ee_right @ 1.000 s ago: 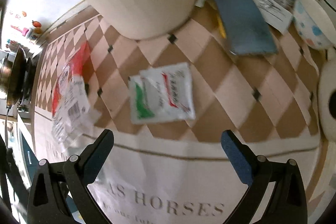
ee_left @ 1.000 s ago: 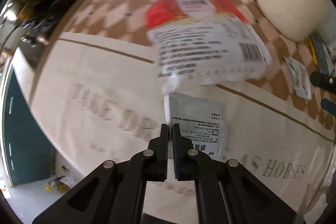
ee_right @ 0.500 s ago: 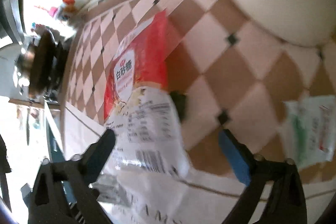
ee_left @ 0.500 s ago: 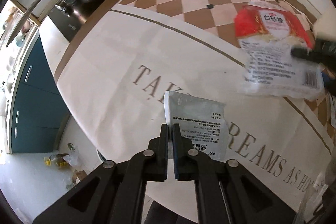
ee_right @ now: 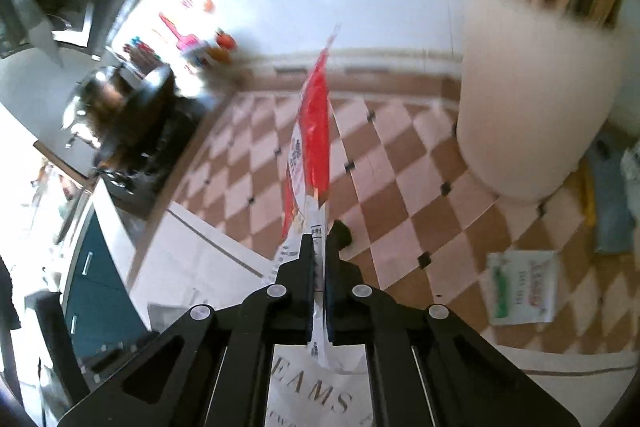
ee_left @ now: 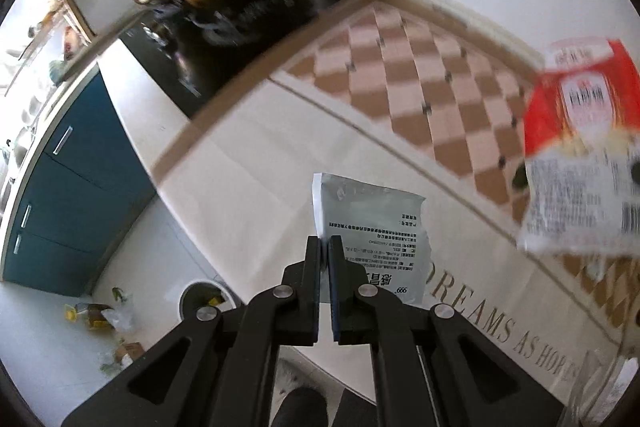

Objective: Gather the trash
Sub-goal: 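Carry the packet and sugar bag over the bin with both tools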

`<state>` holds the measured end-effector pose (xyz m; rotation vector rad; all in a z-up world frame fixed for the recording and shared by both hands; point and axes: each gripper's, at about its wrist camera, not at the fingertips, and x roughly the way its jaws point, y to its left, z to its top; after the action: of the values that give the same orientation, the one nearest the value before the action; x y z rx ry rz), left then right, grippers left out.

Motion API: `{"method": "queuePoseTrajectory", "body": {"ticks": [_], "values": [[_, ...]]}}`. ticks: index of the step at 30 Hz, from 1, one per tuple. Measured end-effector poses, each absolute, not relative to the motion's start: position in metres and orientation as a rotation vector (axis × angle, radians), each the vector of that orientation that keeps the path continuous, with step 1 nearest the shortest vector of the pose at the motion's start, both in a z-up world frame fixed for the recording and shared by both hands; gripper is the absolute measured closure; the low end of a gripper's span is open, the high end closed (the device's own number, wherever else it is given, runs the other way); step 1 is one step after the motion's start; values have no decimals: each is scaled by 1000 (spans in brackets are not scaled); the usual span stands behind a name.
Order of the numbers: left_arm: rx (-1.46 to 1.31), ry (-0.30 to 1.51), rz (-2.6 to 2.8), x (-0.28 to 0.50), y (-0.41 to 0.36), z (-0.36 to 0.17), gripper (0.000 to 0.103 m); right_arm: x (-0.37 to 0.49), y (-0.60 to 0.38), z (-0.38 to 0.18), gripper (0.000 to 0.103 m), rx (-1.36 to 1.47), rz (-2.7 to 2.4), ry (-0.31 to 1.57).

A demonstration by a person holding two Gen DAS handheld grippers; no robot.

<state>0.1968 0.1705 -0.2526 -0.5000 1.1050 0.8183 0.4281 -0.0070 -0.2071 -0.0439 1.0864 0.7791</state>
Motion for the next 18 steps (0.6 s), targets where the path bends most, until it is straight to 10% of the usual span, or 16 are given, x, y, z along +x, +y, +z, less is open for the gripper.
{"method": "queuePoseTrajectory", "body": {"ticks": [18], "values": [[-709, 1034, 1147, -76, 267, -248, 102, 160, 114, -251, 99, -282, 1211, 1341]]}}
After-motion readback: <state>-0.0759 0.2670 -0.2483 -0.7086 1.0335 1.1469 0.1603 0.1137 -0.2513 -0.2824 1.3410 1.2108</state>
